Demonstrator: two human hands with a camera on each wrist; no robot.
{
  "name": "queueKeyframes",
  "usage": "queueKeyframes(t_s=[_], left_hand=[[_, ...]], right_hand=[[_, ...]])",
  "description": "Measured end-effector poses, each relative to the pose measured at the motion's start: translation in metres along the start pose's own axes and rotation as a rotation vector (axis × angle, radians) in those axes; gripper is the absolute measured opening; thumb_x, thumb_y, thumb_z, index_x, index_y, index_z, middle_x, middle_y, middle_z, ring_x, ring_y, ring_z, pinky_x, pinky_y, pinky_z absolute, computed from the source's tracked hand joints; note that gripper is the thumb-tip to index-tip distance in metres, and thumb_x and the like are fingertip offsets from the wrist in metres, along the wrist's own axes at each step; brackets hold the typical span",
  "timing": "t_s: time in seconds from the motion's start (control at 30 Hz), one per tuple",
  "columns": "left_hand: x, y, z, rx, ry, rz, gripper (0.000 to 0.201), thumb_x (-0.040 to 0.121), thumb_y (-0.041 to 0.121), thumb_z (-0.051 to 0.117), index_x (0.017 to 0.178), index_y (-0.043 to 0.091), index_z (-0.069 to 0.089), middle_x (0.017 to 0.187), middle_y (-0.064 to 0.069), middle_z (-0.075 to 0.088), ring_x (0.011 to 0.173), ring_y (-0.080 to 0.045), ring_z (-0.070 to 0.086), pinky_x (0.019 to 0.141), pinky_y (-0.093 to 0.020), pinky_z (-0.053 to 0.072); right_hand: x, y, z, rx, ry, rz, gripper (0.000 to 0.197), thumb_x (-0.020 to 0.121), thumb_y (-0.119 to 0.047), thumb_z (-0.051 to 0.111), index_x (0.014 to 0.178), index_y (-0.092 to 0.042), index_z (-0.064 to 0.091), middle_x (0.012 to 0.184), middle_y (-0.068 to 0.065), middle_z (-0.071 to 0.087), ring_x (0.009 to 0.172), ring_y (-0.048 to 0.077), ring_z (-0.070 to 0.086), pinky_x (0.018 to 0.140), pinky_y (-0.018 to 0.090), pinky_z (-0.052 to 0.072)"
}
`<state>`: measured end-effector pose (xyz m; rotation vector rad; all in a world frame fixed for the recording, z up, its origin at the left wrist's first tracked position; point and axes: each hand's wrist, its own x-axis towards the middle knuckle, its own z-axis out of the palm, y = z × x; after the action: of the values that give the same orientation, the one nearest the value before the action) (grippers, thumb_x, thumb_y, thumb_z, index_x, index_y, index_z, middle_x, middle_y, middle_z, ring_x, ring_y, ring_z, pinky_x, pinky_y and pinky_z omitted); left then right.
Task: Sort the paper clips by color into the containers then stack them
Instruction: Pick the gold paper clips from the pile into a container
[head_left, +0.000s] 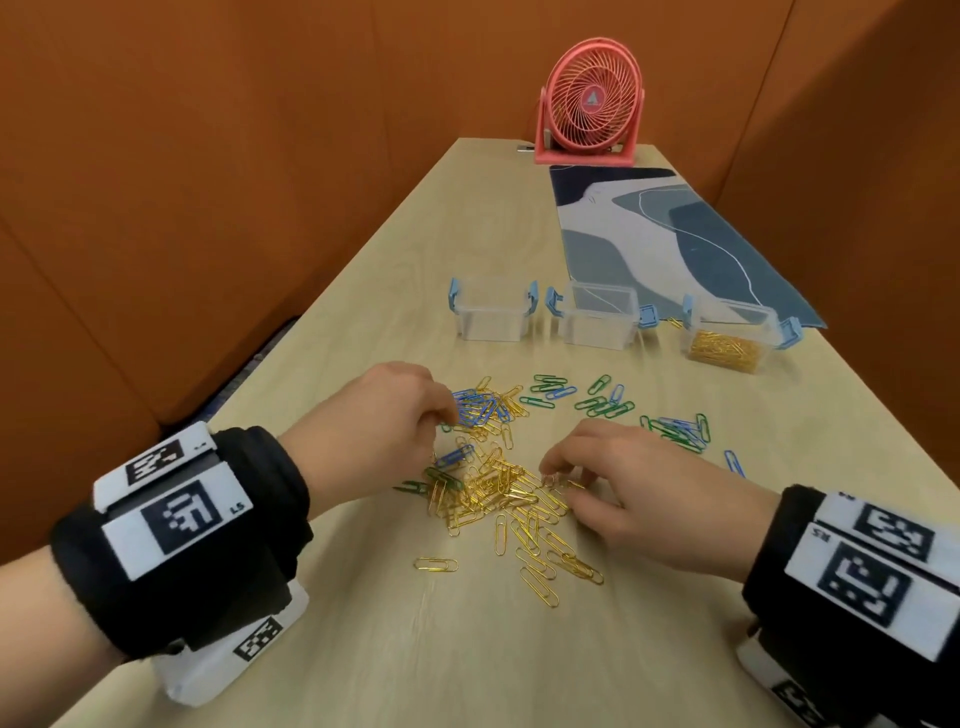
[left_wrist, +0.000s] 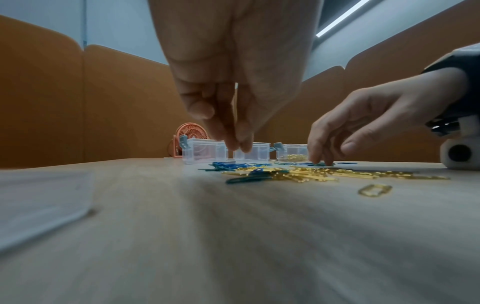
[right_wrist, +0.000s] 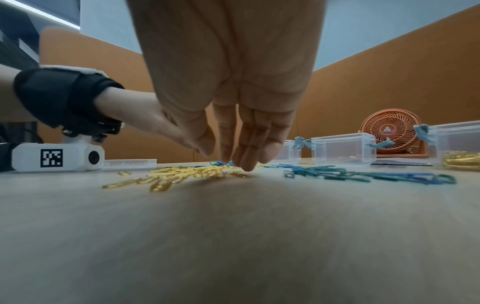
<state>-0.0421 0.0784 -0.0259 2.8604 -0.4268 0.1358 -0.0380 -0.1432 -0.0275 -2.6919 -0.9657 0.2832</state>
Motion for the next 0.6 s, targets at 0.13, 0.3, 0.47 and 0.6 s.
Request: queueKeyframes(t_s=[0.13,0.3,0.47,0.6], left_hand=[[-0.007,-0.003,0.001,-0.008,-0.121,0.027,0.014,0.086,0.032,0.06,0.092,0.026,0.07,0.081,0.014,0.056,0.07,0.001,0.049,0.062,-0.006,0.034],[-0.009,-0.003,-0.003,-0.086,-0.178,-0.035,0.017,0.078,0.041,0.069,0.088,0.028,0.071,0.078,0.015,0.061,0.073,-0.003,0.056,0.063,-0.009,0.039],[-0.008,-0.006,-0.005,-0.105,-0.261,-0.054,0.013,0.075,0.036,0.073,0.086,0.029,0.072,0.077,0.015,0.062,0.081,0.009,0.051,0.064,-0.004,0.038],[-0.007,-0.005,-0.003,-0.095,-0.254,-0.048,0.005,0.081,0.031,0.068,0.082,0.026,0.069,0.073,0.014,0.059,0.073,0.01,0.051,0.063,-0.004,0.038]], right_hand=[[0.003,0.001,0.003,0.03,0.016,-0.074,0.033,0.096,-0.031,0.044,0.127,-0.029,0.052,0.12,-0.01,0.049,0.112,0.005,0.046,0.097,0.02,0.037],[0.014,-0.003,0.004,0.026,0.014,-0.132,0.033,0.096,-0.035,0.043,0.126,-0.027,0.055,0.124,-0.009,0.051,0.117,0.008,0.046,0.101,0.024,0.037],[0.046,-0.017,0.003,-0.025,0.029,-0.186,0.032,0.097,-0.028,0.044,0.126,-0.024,0.057,0.125,-0.004,0.054,0.12,0.015,0.045,0.102,0.034,0.038],[0.065,-0.025,0.005,-0.108,-0.064,-0.172,0.033,0.095,-0.027,0.048,0.127,-0.023,0.056,0.125,-0.001,0.054,0.119,0.02,0.047,0.1,0.038,0.041]])
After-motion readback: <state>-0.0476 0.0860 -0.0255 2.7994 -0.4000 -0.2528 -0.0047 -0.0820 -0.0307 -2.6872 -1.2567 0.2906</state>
